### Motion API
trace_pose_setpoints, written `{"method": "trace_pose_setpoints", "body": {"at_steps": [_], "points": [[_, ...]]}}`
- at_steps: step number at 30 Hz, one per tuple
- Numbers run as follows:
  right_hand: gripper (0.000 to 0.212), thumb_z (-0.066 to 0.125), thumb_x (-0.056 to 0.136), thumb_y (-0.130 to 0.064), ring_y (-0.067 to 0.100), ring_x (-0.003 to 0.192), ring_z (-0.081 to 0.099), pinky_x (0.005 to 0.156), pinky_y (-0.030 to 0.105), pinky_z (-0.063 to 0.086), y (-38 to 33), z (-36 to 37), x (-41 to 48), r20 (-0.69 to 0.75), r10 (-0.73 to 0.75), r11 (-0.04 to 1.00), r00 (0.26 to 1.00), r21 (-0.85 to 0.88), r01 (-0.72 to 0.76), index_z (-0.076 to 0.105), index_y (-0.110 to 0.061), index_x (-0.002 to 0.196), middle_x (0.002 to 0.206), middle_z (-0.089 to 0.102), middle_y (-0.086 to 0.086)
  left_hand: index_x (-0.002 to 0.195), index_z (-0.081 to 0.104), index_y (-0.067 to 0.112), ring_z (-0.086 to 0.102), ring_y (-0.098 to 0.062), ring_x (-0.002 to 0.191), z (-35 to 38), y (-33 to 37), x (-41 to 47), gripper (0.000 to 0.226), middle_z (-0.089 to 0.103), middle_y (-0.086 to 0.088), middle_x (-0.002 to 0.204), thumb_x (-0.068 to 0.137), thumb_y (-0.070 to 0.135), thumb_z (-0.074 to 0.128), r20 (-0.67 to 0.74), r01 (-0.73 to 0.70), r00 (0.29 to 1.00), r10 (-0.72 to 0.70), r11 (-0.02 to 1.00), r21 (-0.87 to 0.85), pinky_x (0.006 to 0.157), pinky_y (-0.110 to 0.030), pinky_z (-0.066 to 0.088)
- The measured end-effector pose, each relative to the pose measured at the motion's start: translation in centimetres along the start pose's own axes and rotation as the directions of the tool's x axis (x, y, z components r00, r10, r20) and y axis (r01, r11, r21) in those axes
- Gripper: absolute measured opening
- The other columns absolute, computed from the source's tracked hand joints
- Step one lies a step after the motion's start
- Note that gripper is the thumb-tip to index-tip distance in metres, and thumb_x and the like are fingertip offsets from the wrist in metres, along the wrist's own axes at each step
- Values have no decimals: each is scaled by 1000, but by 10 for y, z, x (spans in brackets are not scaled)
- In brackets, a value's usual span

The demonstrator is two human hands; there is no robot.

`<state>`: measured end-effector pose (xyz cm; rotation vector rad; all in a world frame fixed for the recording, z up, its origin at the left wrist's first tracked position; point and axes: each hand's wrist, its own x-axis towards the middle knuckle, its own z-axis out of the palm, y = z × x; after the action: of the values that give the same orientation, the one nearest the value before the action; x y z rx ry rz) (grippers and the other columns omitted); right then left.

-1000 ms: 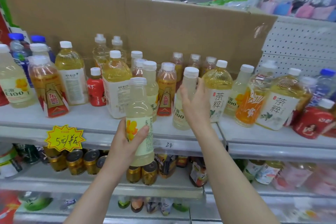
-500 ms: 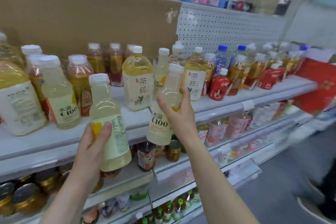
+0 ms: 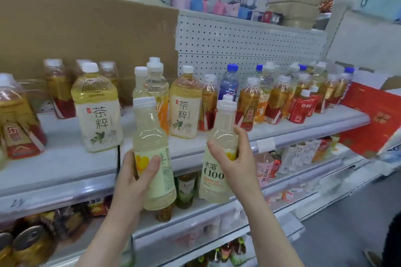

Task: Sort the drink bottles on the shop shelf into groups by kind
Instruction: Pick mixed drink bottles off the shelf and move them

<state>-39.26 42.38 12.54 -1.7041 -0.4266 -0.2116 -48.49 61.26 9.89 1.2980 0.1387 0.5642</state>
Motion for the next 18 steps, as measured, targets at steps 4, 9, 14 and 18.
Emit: {"method": "trace_pose_setpoints", "body": {"at_steps": [4, 9, 14, 18], "points": [[67, 72, 73, -62, -1, 102, 66, 89, 35, 55, 18, -38, 43, 58, -24, 999, 998, -45, 27, 47, -43, 132, 115, 68, -16, 112, 63, 35, 71, -13, 98, 52, -17, 13, 78, 73, 6, 107, 47, 76, 81, -90, -17, 996, 19, 1000, 22, 79, -34, 52], [54, 79, 84, -39, -8, 95, 64, 80, 24, 49, 32, -63, 86, 102, -44, 999, 994, -18, 46, 49, -41, 129, 104, 64, -33, 112, 62, 28, 70, -13, 95, 86, -33, 24, 73, 73, 6, 99, 53, 69, 77, -169, -20, 985, 37, 994, 104, 78, -33, 50], [52, 78, 79, -47, -7, 95, 65, 78, 19, 48, 41, -71, 100, 119, -38, 999, 992, 21, 36, 49, -46, 122, 103, 65, -31, 116, 61, 30, 70, -10, 97, 106, -38, 38, 57, 74, 8, 103, 68, 54, 79, -169, -14, 985, 36, 992, 128, 81, -34, 51], [53, 73, 76, -51, -3, 97, 66, 81, 24, 52, 50, -78, 103, 73, -28, 1000, 997, 15, 27, 50, -46, 123, 107, 68, -22, 116, 59, 31, 69, -8, 100, 122, -38, 52, 45, 73, 11, 106, 76, 37, 77, -96, -28, 995, 40, 992, 125, 81, -30, 51]]}}
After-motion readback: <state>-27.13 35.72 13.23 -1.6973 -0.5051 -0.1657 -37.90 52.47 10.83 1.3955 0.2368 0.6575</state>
